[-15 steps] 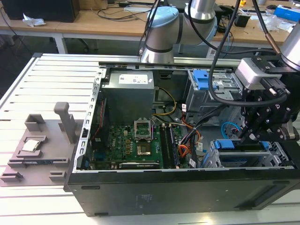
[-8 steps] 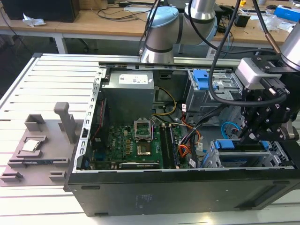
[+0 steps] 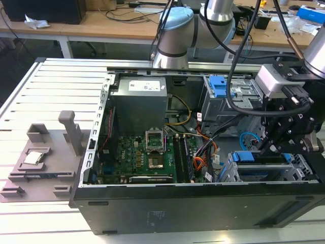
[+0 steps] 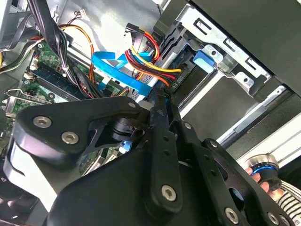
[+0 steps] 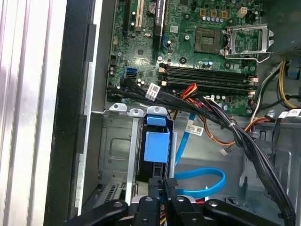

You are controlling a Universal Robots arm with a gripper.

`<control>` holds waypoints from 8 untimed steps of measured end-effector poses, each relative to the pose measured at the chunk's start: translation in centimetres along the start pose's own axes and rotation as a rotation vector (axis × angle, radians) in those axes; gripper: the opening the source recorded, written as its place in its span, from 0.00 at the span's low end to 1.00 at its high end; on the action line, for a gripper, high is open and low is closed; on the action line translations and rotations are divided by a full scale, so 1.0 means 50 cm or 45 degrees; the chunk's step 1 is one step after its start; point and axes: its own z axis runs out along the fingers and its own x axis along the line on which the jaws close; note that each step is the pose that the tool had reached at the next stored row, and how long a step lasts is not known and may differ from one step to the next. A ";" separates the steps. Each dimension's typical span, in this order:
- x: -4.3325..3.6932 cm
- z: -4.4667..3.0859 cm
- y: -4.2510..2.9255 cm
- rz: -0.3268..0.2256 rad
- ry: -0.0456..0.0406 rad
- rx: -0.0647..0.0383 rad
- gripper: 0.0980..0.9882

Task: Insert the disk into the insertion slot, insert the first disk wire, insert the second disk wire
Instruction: 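Insert the second disk wire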

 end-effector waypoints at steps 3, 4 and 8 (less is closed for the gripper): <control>0.000 0.002 0.001 0.000 0.001 0.000 0.07; 0.000 0.005 0.002 0.000 0.001 0.000 0.07; 0.000 0.011 0.002 0.000 0.000 0.000 0.07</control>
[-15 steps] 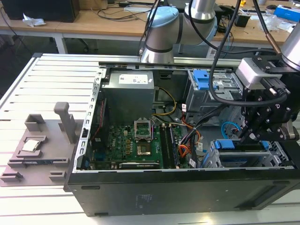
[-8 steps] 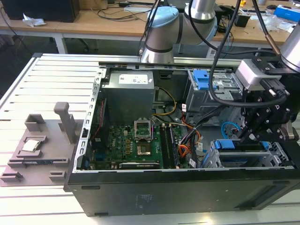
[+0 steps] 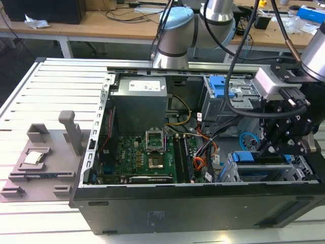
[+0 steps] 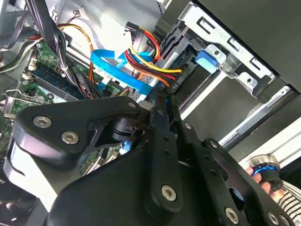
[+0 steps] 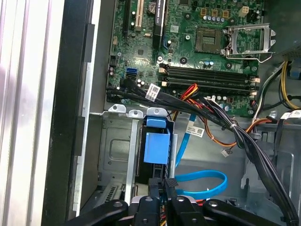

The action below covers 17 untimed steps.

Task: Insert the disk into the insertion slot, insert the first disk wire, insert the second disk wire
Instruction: 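Insert the second disk wire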

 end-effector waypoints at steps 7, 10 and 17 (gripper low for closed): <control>0.000 -0.016 0.001 0.000 -0.001 0.000 0.15; -0.004 -0.053 0.002 0.000 0.000 0.002 0.15; -0.011 -0.120 0.004 0.000 0.000 0.005 0.01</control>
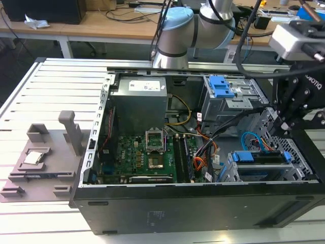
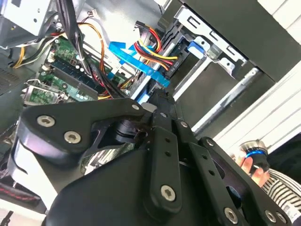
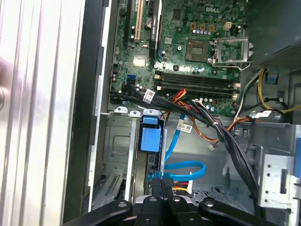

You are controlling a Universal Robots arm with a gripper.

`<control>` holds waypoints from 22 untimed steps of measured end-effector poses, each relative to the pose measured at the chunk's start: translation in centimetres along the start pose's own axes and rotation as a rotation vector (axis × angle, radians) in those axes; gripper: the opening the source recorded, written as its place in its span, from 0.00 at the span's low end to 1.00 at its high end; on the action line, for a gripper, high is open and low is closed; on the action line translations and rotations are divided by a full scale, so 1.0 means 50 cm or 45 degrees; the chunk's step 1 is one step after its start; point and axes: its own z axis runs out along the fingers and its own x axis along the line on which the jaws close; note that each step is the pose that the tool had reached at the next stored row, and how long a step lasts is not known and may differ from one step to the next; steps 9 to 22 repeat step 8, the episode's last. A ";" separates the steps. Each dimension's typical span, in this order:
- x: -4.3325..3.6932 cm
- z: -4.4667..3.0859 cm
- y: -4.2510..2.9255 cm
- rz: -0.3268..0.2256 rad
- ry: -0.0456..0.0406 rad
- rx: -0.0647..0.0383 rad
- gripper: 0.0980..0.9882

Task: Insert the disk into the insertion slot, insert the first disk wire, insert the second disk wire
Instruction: 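Insert the second disk wire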

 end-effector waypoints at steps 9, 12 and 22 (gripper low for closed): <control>0.000 -0.004 0.000 0.000 0.000 0.000 0.01; 0.000 -0.004 0.000 0.000 0.000 0.000 0.01; 0.000 -0.004 0.000 0.000 0.000 0.000 0.01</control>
